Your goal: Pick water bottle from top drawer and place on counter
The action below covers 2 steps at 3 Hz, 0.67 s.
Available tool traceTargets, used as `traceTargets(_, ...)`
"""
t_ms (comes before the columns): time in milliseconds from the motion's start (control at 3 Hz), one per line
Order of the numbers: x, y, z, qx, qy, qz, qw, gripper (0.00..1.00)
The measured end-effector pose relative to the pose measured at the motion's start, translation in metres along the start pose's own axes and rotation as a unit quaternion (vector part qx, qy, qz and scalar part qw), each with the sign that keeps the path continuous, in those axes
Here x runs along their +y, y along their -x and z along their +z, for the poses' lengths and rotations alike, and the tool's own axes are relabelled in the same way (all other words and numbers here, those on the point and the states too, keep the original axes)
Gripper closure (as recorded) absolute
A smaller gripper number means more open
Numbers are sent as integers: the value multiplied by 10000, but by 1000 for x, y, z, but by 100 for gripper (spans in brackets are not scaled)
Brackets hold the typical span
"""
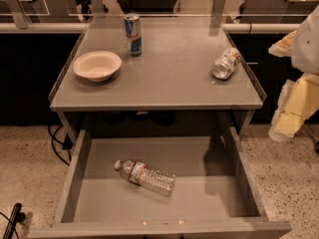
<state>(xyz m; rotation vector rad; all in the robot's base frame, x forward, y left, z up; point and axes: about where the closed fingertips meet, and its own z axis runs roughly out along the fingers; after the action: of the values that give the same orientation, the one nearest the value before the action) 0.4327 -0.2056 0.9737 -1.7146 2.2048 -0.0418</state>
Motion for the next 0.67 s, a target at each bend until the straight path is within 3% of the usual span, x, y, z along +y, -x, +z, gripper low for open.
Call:
traceTargets(333,17,12,10,-374,164,62,9991,0)
traceTargets(667,65,37,45,-780,450,130,9959,0)
